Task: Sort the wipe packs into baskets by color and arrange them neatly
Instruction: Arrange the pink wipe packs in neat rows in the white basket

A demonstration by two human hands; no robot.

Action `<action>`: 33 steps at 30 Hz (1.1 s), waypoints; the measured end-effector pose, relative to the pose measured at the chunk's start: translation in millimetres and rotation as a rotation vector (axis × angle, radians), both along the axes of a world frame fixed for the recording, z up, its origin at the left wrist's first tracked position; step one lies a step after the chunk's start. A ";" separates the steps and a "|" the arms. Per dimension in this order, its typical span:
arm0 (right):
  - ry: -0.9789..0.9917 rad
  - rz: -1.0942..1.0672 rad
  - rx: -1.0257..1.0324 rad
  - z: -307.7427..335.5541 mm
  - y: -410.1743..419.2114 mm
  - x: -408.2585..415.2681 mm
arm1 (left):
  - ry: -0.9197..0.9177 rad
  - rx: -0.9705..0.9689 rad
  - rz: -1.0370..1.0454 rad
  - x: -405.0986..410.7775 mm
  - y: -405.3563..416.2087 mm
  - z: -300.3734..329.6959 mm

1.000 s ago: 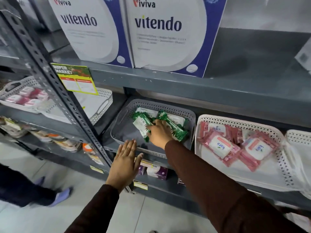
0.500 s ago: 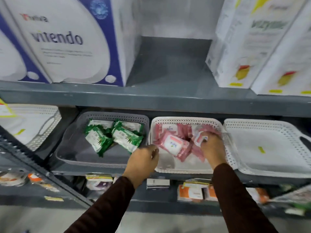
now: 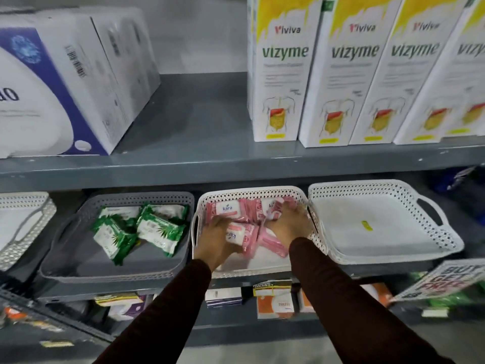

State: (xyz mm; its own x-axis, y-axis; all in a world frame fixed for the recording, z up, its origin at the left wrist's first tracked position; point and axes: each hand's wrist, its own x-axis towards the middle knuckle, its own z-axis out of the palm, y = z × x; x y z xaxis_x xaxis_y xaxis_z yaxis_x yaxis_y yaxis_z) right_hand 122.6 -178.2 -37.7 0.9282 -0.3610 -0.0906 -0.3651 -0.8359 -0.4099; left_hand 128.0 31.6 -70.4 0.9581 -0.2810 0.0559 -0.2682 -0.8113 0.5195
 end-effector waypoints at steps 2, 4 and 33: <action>0.057 0.083 0.029 6.0 -7.4 -3.3 | 0.062 -0.014 0.013 -3.1 2.9 -1.0; 0.104 0.152 0.091 3.9 -16.6 -7.2 | 0.069 -0.017 0.004 -8.5 3.8 -0.2; -0.044 0.060 0.323 -13.4 -35.0 -51.8 | 0.007 0.409 -0.085 -10.1 0.1 10.1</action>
State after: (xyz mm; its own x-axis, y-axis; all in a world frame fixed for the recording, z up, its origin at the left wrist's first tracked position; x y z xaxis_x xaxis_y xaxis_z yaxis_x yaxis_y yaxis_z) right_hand 70.9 -213.2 -51.1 0.9527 -0.2643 -0.1503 -0.2946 -0.6797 -0.6717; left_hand 117.9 31.7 -60.2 0.9305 -0.3568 -0.0827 -0.3408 -0.9262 0.1612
